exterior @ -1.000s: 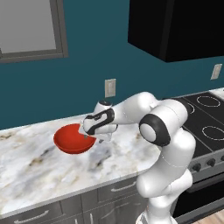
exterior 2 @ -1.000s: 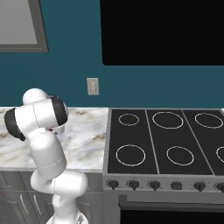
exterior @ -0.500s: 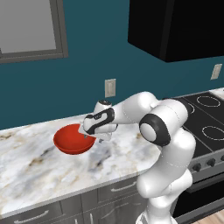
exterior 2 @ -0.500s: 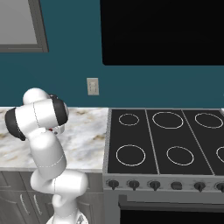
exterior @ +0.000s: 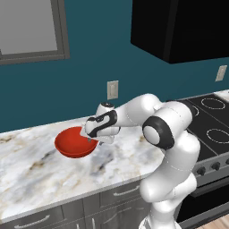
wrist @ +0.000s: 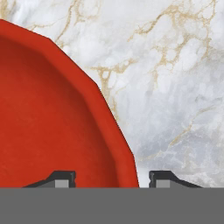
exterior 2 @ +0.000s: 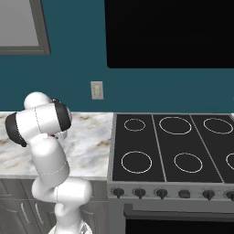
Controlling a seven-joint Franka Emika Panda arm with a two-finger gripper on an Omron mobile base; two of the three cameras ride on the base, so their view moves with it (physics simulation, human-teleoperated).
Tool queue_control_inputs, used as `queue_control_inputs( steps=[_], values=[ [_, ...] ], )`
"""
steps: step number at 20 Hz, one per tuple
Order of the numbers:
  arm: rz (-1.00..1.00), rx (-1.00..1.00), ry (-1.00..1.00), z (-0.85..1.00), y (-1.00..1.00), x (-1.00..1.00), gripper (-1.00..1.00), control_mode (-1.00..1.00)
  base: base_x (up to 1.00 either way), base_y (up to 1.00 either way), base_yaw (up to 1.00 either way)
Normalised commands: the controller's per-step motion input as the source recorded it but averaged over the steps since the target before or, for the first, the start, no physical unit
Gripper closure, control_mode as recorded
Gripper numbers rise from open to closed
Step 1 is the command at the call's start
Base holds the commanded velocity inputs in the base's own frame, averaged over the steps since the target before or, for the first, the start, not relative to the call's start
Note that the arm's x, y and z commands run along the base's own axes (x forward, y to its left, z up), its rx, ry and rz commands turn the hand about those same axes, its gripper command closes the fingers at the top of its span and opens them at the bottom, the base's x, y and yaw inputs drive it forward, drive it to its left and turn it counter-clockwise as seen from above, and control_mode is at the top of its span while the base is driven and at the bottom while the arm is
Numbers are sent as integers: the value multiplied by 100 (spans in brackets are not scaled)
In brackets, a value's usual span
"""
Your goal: Pick the cup and bowl from the counter and place them on the counter next to the sink.
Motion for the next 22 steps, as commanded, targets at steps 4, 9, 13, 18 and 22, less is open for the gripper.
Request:
queue_control_inputs(
  steps=[4, 9, 13, 18, 22],
  values=[
    [0, 0, 0, 0, 0, 0, 100, -100, 0, 0, 0],
    [0, 0, 0, 1, 0, -2, 100, -100, 0, 0, 0],
    [-1, 1, 0, 30, -32, -17, 100, -100, 0, 0, 0],
    [0, 10, 0, 61, -55, -36, 100, -100, 0, 0, 0],
    [0, 14, 0, 49, -62, -24, 100, -100, 0, 0, 0]
  ],
)
